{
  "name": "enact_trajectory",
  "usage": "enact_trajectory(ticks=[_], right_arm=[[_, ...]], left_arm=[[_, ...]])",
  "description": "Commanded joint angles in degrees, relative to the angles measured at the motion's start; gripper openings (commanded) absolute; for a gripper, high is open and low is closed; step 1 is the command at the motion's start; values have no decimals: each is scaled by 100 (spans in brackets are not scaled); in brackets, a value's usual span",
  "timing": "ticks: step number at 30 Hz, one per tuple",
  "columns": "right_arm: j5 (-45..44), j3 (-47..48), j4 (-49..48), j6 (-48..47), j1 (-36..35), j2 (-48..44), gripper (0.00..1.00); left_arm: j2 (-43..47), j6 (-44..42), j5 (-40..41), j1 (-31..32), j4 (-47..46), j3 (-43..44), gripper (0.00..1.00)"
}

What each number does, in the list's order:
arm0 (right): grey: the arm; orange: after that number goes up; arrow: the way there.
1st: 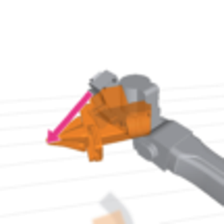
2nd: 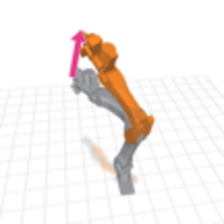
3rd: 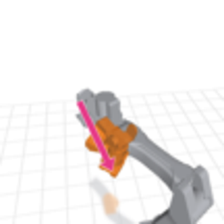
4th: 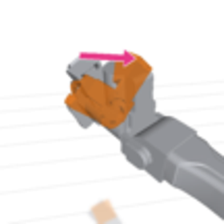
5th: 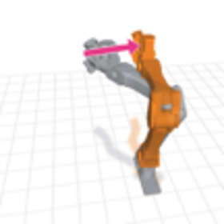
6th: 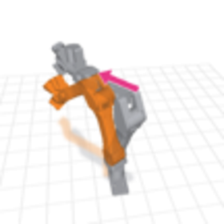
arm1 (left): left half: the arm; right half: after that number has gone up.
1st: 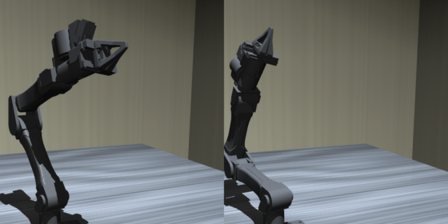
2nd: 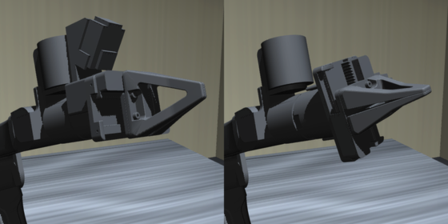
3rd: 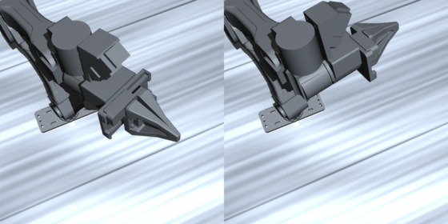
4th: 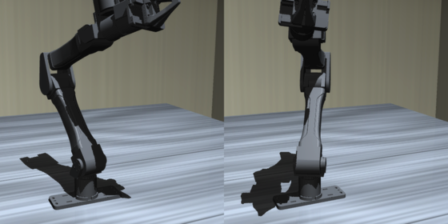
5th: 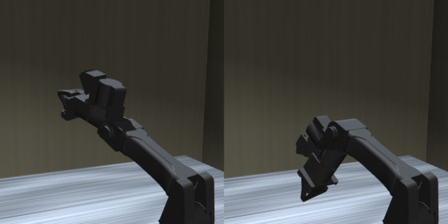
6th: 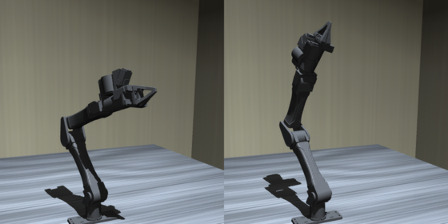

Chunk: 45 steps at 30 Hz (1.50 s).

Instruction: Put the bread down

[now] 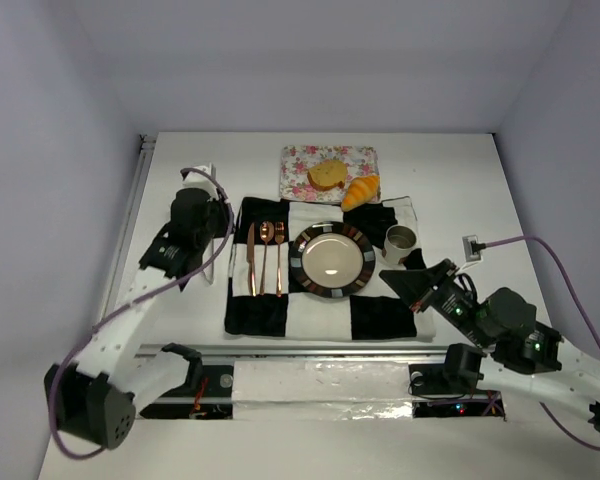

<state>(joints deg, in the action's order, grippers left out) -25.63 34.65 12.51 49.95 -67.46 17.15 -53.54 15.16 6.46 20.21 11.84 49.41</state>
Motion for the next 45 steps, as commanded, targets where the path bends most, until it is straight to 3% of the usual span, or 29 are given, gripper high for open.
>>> enact_trajectory(ticks=[1,2,4,5,8,13,27,28,29,31,34,39,41,43,44,45], right_arm=[[-302,-72,-266,41,5,166,0],[-303,-160,-380,41,5,218,2],[-233,-231,-504,32,5,376,9],[-215,-266,-635,49,5,429,18],[-127,-328,-706,111,5,614,31],[-13,-451,-864,190,5,737,33],[190,-416,-865,331,5,975,30],[216,-390,-838,339,5,983,30],[251,-363,-769,331,5,992,31],[269,-293,-663,357,5,1018,32],[365,-240,-610,340,5,1089,33],[874,-196,-1180,85,5,1702,54],[946,127,-1190,85,5,2405,53],[980,435,-1155,102,5,3123,45],[1007,594,-1137,111,5,3328,27],[1042,830,-1189,111,5,3513,17]], left_arm=[[-726,-39,522,-401,-497,105,29],[-937,-39,540,-543,-733,61,45],[-1352,5,602,-885,-971,-10,55],[-1779,13,611,-974,-1103,-36,57],[-2458,14,445,-1220,-1331,113,57],[-3399,-338,453,-1282,-1570,279,56],[-4937,-672,646,-1282,-1728,930,38],[-4990,-698,698,-1282,-1728,965,34],[-5060,-716,734,-1282,-1720,1000,19],[-5158,-733,865,-1282,-1623,1106,0],[-4983,-751,1085,-1282,-1597,1124,0],[-4071,-312,981,-1282,-1710,1001,0],[-3710,-259,919,-1063,-1816,966,0],[-3138,-215,936,-844,-1782,992,0],[-2919,-180,901,-791,-1755,983,0],[-2456,-110,840,-790,-1781,931,0]])
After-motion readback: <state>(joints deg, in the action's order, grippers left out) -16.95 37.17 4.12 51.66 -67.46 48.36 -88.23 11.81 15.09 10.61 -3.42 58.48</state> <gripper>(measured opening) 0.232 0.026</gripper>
